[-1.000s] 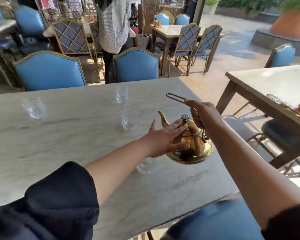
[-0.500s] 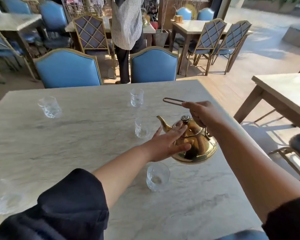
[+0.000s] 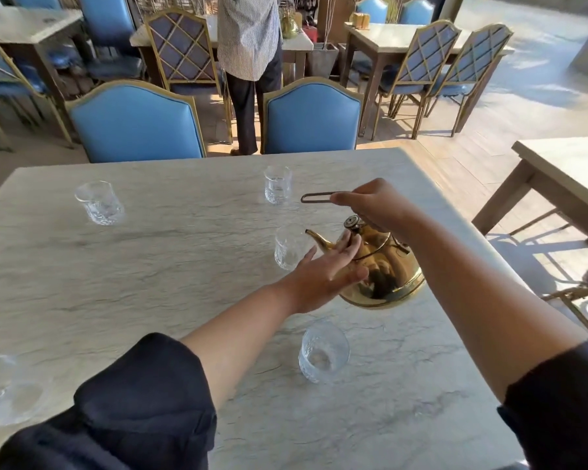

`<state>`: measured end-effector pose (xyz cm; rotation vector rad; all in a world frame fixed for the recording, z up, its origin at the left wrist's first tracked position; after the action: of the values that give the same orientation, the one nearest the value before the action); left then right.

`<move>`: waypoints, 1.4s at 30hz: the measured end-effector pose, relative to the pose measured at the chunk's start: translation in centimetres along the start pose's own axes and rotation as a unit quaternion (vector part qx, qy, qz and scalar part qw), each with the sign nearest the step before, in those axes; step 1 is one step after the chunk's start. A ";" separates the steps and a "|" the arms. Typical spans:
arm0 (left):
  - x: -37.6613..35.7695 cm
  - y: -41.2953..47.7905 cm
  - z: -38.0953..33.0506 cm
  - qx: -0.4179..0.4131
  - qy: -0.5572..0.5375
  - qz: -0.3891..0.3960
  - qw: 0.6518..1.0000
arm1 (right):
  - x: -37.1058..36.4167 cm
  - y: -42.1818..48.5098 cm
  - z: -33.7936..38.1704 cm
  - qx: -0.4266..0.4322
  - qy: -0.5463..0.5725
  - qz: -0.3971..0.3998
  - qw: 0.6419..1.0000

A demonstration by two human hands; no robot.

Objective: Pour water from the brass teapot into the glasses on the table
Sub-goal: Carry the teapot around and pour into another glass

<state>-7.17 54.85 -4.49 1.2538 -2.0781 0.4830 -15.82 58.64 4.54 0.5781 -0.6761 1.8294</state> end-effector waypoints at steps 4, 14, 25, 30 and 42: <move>0.1 -0.3 0.5 0.005 -0.007 -0.006 1.000 | -1.1 0.4 0.4 -0.007 -0.041 0.016 0.999; 0.3 -0.5 1.0 0.013 -0.034 -0.023 0.999 | -2.1 1.0 1.0 0.000 -0.079 0.008 0.997; 0.0 -0.6 1.1 0.015 -0.042 -0.026 0.999 | -2.5 1.2 1.2 0.005 -0.107 0.003 0.994; 0.1 -0.6 1.1 0.014 -0.042 -0.028 0.999 | -2.7 1.3 1.3 0.006 -0.118 0.002 0.993; 0.2 -0.9 1.0 0.015 -0.045 -0.028 0.999 | -3.0 1.0 1.6 0.015 -0.131 0.008 0.991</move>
<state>-6.82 53.72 -5.14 1.3694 -2.1111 0.4419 -15.66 55.26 3.56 0.8434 -0.8309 1.7981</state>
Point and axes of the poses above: each hand's wrist, its own y-axis towards the middle knuckle, its own x-axis out of the back of the hand, z = x × y, the point moved 10 cm from there along y, towards the middle knuckle, and after that the axes turned 7 degrees about -x, right-handed, at the moved point
